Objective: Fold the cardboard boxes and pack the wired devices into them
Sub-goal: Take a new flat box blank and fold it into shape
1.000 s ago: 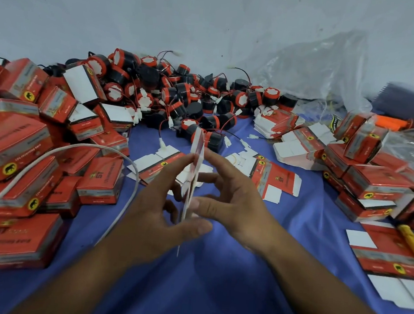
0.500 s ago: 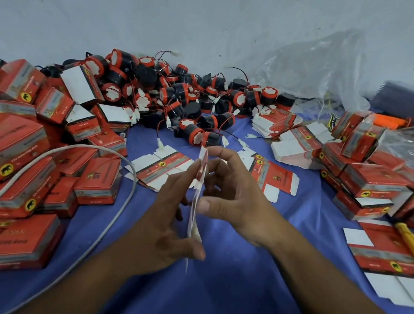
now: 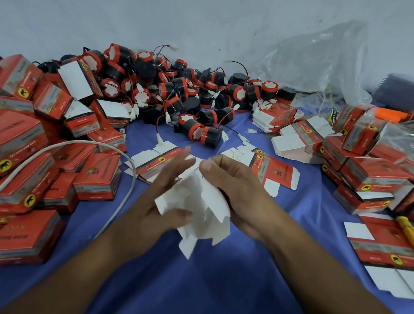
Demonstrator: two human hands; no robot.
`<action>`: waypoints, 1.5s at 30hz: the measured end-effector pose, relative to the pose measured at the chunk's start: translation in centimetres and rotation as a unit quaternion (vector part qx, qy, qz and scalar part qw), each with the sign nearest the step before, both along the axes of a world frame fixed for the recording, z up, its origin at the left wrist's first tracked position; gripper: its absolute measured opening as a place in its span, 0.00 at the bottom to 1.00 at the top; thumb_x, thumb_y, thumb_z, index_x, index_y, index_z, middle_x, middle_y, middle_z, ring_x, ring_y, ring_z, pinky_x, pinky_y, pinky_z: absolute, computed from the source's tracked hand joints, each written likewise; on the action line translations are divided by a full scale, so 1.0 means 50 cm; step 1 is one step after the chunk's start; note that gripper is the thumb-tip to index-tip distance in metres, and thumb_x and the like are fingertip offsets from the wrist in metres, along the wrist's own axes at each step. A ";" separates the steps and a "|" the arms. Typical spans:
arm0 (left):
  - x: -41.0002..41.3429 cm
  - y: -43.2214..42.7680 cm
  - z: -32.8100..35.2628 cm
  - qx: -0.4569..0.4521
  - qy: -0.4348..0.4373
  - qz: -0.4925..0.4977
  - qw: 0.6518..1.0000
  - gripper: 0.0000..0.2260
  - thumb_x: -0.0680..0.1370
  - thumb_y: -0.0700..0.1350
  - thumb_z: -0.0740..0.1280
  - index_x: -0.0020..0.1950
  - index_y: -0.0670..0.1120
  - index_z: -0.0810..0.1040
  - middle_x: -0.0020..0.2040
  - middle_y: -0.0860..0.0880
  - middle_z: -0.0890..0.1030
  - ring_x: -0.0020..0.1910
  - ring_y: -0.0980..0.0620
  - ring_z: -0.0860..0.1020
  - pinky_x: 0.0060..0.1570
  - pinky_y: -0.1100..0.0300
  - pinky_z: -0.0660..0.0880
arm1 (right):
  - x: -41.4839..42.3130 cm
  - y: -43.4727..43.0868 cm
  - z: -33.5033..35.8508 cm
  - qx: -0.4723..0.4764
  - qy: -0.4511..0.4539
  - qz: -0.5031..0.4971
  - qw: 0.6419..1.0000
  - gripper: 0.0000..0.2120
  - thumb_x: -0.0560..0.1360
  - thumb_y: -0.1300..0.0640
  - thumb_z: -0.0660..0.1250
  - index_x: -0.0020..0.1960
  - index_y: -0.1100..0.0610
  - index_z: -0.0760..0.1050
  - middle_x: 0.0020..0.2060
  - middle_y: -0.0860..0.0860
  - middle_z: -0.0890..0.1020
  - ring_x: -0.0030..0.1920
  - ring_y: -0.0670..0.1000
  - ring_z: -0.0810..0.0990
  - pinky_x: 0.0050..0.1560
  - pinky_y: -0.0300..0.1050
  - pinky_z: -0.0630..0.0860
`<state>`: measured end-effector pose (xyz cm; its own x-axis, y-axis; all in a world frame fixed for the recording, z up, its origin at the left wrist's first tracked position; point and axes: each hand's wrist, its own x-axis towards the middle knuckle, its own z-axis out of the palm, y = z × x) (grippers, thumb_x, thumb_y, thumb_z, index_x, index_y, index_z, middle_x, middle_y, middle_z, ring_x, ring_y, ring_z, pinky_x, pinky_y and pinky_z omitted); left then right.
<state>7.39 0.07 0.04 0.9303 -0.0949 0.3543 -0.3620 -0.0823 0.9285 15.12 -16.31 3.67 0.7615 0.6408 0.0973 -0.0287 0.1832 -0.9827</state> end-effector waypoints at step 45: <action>0.010 0.010 0.010 -0.016 0.084 -0.029 0.996 0.28 0.66 0.67 0.74 0.60 0.53 0.80 0.54 0.54 0.84 0.54 0.56 0.81 0.49 0.60 0.78 | -0.018 -0.010 0.009 -0.018 -0.009 0.008 1.000 0.14 0.73 0.69 0.69 0.44 0.51 0.85 0.43 0.51 0.86 0.40 0.48 0.82 0.39 0.37 0.78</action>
